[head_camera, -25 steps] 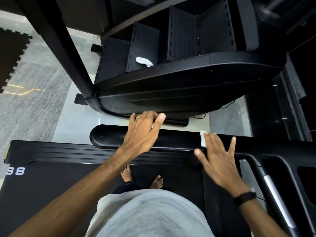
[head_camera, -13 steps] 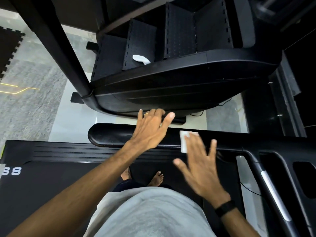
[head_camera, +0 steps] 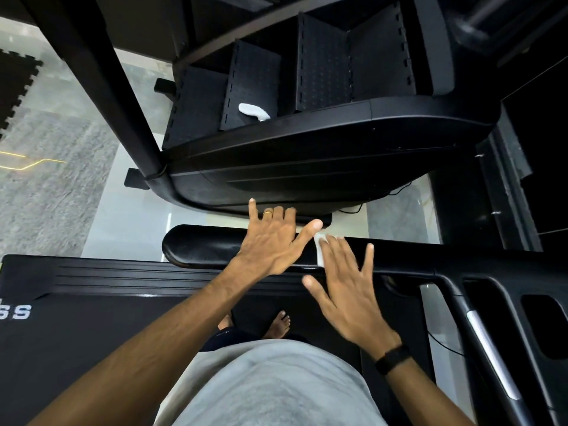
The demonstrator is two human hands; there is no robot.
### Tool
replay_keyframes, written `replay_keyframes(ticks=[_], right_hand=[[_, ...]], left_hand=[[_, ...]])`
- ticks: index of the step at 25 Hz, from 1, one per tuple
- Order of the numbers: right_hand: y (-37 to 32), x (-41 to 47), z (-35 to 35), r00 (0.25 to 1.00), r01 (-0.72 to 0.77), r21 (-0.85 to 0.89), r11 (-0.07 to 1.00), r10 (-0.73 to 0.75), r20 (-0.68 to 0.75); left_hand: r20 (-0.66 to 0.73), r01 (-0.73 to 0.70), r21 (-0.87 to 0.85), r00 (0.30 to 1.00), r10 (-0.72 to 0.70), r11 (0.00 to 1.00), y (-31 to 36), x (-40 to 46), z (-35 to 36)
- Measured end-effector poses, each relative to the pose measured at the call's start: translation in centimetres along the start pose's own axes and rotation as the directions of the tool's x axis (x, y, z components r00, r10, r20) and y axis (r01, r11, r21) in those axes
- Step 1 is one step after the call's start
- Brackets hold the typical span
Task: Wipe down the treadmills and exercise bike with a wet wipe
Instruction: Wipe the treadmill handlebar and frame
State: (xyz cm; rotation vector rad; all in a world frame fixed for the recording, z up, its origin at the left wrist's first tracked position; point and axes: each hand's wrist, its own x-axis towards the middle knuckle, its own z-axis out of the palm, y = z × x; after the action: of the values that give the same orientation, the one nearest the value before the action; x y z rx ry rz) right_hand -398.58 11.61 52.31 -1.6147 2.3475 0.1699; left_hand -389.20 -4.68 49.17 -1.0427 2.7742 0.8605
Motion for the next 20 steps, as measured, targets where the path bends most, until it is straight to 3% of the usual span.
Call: replay_keyframes(ticks=[2, 4, 8, 11, 14, 16, 18, 20], right_hand=[[2.6, -1.7, 0.3, 0.999, -0.008, -0.028, 1.0, 0.007, -0.043], [5.8, -1.8, -0.2, 0.991, -0.123, -0.056, 0.991, 0.12, -0.06], [7.6, 3.6, -1.8, 0.924, -0.373, -0.043, 0.927, 0.375, 0.07], [2.7, 6.1, -1.6, 0.958, -0.247, -0.034, 0.968, 0.249, 0.145], [-0.6, 2.4, -0.7, 0.995, -0.058, 0.026, 0.998, 0.056, 0.086], [0.8, -0.5, -0.4, 1.0, 0.006, 0.046, 0.999, -0.007, 0.021], [3.9, -1.4, -0.4, 0.998, -0.051, 0.005, 0.999, 0.051, -0.028], [6.2, 0.2, -1.1, 0.977, -0.213, -0.001, 0.977, 0.213, 0.003]], left_hand=[[0.02, -0.015, 0.038, 1.0, 0.014, 0.999, 0.0, 0.0, 0.0], [0.025, -0.026, 0.068, 0.999, 0.025, 0.997, 0.0, 0.0, -0.1], [0.05, -0.037, 0.065, 0.998, 0.034, 0.997, 0.0, 0.1, -0.1], [0.059, -0.023, 0.044, 0.998, 0.02, 0.999, 0.1, 0.1, -0.2], [0.04, 0.002, 0.003, 0.999, -0.002, 1.0, 0.0, 0.0, -0.2], [0.023, 0.003, -0.018, 1.0, -0.002, 1.0, -0.1, 0.0, -0.1], [0.015, 0.012, -0.06, 1.0, -0.011, 0.998, -0.1, 0.0, 0.0], [0.013, 0.026, -0.111, 1.0, -0.024, 0.993, 0.0, 0.1, -0.1]])
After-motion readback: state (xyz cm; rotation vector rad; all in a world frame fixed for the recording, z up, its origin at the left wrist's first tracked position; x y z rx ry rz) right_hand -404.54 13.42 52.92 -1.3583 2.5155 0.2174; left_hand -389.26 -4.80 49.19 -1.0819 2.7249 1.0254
